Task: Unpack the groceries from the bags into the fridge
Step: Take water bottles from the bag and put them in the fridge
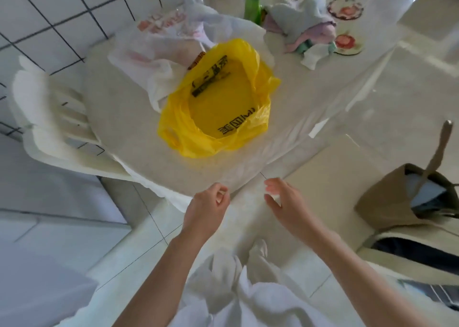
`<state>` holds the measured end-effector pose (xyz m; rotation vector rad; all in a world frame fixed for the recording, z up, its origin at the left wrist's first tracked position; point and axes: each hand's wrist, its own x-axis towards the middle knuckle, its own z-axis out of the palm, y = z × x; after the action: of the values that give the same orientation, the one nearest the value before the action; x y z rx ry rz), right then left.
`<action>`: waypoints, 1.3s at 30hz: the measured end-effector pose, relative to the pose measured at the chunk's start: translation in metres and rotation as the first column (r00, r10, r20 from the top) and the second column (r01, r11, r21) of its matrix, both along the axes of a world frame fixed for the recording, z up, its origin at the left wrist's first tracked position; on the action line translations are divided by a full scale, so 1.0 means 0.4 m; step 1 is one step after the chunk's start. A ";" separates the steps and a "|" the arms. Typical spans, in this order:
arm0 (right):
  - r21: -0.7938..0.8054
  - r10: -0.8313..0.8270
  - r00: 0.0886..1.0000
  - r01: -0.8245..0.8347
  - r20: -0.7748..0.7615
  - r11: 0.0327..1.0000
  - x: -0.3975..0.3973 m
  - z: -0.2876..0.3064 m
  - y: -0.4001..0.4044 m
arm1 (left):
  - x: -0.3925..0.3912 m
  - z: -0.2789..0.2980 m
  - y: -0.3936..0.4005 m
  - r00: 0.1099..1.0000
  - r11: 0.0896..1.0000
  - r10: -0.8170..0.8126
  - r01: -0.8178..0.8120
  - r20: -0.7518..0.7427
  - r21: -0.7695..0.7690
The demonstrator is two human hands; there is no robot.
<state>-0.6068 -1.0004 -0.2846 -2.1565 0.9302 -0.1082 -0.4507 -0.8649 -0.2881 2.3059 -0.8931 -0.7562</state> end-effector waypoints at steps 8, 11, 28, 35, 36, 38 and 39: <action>-0.035 0.108 0.994 -0.107 0.034 0.994 0.165 0.013 -0.233 | 0.107 -0.002 -0.145 0.993 0.996 0.093 -0.093 0.068 -0.002; -0.055 0.141 0.989 -0.139 0.045 0.989 0.246 0.018 -0.299 | 0.181 -0.007 -0.198 0.986 0.989 0.150 -0.148 0.066 -0.027; -0.098 0.357 0.934 -0.353 0.028 0.930 0.678 0.042 -0.567 | 0.603 0.032 -0.463 0.950 0.973 0.229 -0.223 0.214 -0.054; -0.223 0.504 0.864 -0.494 -0.013 0.840 0.872 0.036 -0.694 | 0.740 0.016 -0.536 0.836 0.959 0.221 -0.281 0.502 0.046; -0.264 0.520 0.854 -0.508 -0.027 0.820 0.898 0.036 -0.714 | 0.763 0.010 -0.540 0.794 0.946 0.231 -0.318 0.562 0.061; -0.314 0.538 0.842 -0.523 -0.042 0.793 0.947 0.034 -0.752 | 0.800 0.001 -0.554 0.755 0.920 0.249 -0.380 0.606 0.096; -0.328 0.538 0.841 -0.523 -0.051 0.787 0.973 0.033 -0.769 | 0.812 -0.005 -0.566 0.762 0.906 0.250 -0.402 0.598 0.133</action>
<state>-0.2175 -1.3080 -0.2713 -2.6387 0.2498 -0.0328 -0.1260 -1.0914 -0.2901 2.8861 -0.6051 -0.0021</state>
